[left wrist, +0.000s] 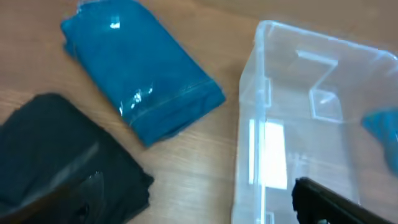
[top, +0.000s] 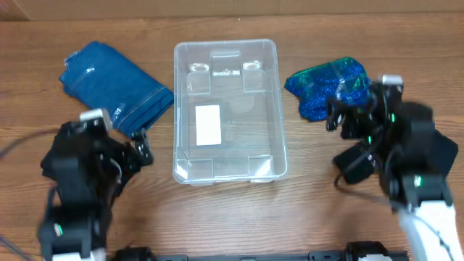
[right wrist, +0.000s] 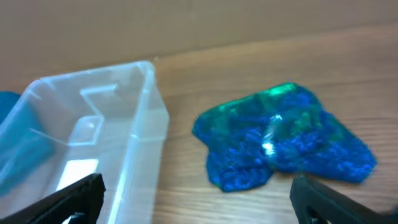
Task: Pack container
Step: 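Reach the right gripper to the blue-green sequined garment and grasp it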
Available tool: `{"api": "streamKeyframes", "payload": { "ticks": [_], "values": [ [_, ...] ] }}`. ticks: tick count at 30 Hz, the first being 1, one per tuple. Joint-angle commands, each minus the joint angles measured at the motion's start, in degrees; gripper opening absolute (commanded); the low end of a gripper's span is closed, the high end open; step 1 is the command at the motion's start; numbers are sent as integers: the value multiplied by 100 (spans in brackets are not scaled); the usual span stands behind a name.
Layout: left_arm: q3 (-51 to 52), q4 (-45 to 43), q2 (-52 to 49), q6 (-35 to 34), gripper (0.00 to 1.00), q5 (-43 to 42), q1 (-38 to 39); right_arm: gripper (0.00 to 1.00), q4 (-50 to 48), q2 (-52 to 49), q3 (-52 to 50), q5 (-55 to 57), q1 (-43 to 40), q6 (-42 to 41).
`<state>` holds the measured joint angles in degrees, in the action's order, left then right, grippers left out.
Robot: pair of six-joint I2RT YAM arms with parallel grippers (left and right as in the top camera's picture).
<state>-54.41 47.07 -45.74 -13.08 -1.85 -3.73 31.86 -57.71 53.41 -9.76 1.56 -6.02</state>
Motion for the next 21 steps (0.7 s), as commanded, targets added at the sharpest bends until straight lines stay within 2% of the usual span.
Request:
{"api": "streamKeyframes", "payload": {
  "ticks": [1,3,5,7,9,15,21],
  "values": [
    [-1650,1440,-1432,136,100,31,48,100,1113,-1172,1434,-964,-94,-24],
    [-2341,2218,-2055,133,100,31,48,100,1742,-1624,1910,-1207,-98,-24],
    [-2710,2693,-2476,131,100,31,48,100,1875,-1862,1963,-988,-166,-164],
    [-2732,2717,-2645,131,100,31,48,100,1862,-2055,1963,-505,-433,-1145],
    [-2732,2712,-2712,129,100,31,48,100,1810,-2347,1963,-507,-787,-1729],
    [-2732,2658,-2723,131,100,33,48,100,1792,-3668,1919,-680,-1222,-2426],
    [-2732,2634,-2723,131,100,33,48,100,1019,-4968,1919,-699,-1252,-3014]
  ]
}}
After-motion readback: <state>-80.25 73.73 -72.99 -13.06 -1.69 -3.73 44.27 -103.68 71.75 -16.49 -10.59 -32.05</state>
